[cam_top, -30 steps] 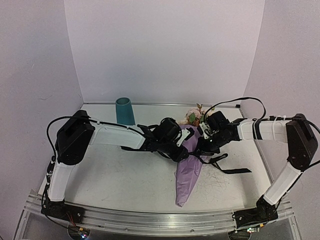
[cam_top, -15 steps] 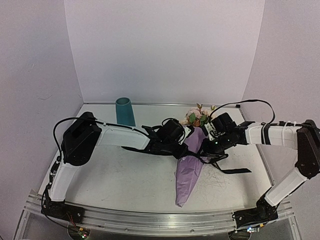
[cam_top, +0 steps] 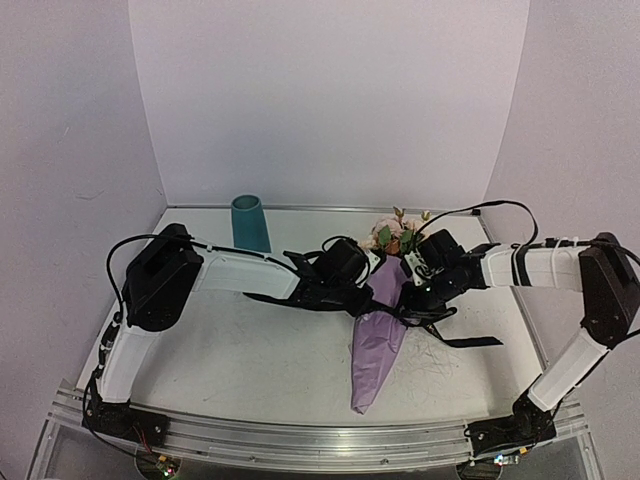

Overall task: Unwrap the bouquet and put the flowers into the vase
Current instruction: Untie the ribbon from the wrapping paper.

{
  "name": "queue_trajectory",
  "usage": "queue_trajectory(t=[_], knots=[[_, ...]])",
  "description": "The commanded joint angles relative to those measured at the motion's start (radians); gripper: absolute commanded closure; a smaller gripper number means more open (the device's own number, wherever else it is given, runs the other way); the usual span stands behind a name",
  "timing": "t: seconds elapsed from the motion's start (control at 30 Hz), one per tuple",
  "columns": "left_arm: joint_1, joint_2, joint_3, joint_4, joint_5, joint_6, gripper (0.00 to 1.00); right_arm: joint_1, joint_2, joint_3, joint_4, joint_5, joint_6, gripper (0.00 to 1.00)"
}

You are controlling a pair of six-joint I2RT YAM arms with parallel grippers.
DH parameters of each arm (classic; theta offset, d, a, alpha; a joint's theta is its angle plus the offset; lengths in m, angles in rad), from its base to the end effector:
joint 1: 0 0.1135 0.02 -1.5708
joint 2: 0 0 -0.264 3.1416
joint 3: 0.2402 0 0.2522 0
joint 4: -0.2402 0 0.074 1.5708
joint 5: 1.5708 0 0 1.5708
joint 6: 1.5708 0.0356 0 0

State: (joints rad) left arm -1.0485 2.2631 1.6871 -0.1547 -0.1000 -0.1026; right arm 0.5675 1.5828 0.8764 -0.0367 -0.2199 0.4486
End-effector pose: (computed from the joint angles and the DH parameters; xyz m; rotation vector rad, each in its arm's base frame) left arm 0.2566 -0.4386 0.1606 1.0209 2.1102 -0.4714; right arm 0.2729 0.1831 0.1905 -0.2604 2.4041 0.7490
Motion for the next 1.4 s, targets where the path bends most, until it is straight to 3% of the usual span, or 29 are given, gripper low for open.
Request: queue_trajectory(t=[0.0,0.2,0.53,0.8,1.07,1.37], knots=[[-0.002,0.009,0.041,0.026,-0.01,0.02,0.82,0.002,0.025,0.037,-0.035,0.007,-0.012,0.76],[-0.001,0.027,0.089,0.009,0.034,0.049,0.99,0.002,0.024,0.044,-0.034,-0.014,-0.005,0.78],[0.0,-0.035,0.087,0.009,0.034,0.021,1.0,0.002,-0.011,0.028,-0.035,-0.018,0.007,0.79],[0.062,-0.098,0.021,0.009,0.177,-0.101,0.7,0.002,-0.032,0.021,-0.035,-0.024,0.007,0.77],[0.063,-0.174,-0.059,0.009,0.247,-0.071,0.65,0.002,-0.047,0.018,-0.041,-0.02,0.0,0.76],[0.062,-0.148,-0.047,0.007,0.496,-0.047,0.86,0.002,-0.062,0.009,-0.043,-0.026,-0.004,0.76]])
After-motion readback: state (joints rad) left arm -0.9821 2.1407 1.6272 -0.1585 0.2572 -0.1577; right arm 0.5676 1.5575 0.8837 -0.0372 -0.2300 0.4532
